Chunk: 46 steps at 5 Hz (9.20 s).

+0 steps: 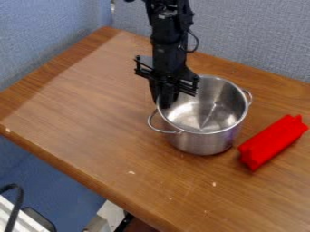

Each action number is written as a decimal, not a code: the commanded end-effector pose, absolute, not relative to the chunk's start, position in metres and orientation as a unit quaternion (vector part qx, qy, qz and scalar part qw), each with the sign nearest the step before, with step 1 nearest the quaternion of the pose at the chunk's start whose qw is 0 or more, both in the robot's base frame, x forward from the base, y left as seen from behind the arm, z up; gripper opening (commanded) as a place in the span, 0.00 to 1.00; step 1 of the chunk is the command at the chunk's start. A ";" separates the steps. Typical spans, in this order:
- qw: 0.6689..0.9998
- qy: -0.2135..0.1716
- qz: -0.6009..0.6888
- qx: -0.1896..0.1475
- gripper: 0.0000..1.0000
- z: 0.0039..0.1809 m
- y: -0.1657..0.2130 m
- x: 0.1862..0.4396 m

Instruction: Move the red object from the metal pot to the table

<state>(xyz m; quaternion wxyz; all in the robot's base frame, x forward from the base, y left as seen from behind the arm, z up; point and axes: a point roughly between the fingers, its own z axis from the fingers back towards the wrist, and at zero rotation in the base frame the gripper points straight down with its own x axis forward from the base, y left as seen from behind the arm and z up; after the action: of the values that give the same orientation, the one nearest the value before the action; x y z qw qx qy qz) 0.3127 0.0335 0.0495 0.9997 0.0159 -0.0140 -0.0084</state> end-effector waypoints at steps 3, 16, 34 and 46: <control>0.999 -0.034 -0.033 0.016 0.00 0.061 0.035 0.323; 0.973 -0.160 -0.168 -0.012 0.00 0.110 0.037 0.343; 0.982 -0.151 -0.107 -0.031 0.00 0.076 0.022 0.342; 0.970 -0.122 -0.186 -0.099 0.00 0.063 0.041 0.342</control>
<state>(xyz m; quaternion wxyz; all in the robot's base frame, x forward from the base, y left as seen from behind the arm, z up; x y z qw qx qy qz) 0.3370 0.0347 0.0519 0.9714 -0.1061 -0.1030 -0.1857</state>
